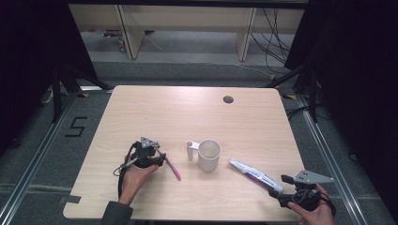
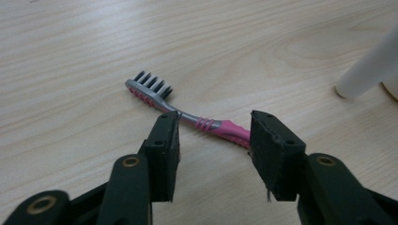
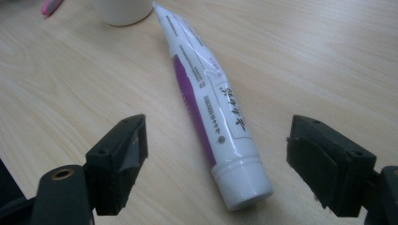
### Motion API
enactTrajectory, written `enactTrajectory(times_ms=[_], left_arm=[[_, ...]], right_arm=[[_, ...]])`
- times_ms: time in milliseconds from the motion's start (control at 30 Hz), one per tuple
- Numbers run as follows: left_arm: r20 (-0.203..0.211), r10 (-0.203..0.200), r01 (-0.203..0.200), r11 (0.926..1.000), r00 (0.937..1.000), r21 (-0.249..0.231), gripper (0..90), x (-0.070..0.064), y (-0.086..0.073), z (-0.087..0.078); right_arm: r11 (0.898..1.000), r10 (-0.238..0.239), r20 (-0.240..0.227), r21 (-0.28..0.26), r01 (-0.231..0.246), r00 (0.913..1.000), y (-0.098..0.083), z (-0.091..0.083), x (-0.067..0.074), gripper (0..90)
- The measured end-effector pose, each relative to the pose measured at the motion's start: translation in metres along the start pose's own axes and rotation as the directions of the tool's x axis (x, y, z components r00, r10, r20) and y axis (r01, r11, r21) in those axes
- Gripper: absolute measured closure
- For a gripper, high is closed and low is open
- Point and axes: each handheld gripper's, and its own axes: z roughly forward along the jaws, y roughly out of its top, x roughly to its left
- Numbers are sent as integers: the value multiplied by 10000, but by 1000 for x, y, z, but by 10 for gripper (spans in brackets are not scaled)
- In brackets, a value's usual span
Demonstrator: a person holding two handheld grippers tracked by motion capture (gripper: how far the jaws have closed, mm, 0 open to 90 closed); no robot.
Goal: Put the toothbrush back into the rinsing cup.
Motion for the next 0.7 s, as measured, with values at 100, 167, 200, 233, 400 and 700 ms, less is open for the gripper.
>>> enactTrajectory(times_ms=[100,167,200,233,400,700], left_arm=[[33,-42,41,9998,10000,193,447,-7,2,1],[-7,-11,11,9995,10000,327,410,-11,3,2],[-11,26,-26,9994,10000,355,401,-13,4,2],[3,73,-73,9990,10000,445,389,-15,5,2],[85,170,-175,9977,9998,657,363,-24,9,5],[-100,683,-667,9912,9976,1147,401,-28,10,14]], right_arm=[[10000,-7,-4,16,7,10000,0,0,0,214],[10000,-7,-6,-15,7,10000,0,0,0,214],[10000,0,-6,-9,0,10000,0,0,0,215],[10000,-12,-5,-4,12,10000,0,0,0,214],[10000,-27,0,6,27,10000,0,0,0,214],[10000,19,-100,7,-18,9999,0,-1,0,214]])
